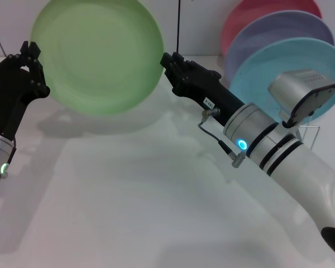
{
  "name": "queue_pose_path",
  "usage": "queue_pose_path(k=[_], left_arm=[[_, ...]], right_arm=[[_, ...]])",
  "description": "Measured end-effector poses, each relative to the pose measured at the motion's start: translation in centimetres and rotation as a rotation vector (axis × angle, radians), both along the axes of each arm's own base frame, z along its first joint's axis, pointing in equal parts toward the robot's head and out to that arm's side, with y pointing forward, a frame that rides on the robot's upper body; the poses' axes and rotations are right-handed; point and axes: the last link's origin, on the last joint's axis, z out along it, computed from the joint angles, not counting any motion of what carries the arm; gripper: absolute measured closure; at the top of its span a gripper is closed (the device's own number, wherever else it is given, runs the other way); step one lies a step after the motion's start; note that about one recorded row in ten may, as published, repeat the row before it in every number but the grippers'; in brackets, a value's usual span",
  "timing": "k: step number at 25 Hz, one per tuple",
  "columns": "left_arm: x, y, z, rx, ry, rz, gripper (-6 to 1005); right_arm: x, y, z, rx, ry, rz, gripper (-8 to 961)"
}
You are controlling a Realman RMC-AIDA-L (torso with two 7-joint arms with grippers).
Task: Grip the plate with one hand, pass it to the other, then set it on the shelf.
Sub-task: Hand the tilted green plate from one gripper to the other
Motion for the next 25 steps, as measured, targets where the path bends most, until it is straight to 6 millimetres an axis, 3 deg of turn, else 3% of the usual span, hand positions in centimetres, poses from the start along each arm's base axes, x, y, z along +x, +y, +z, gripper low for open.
queue_pose_path(k=[25], left_arm=[[0.09,0.25,0.03,-0.002,0.012,-0.002,962]], right_arm=[[-0.57,0.35,-0.04,-0.002,-0.006,0.015,754]])
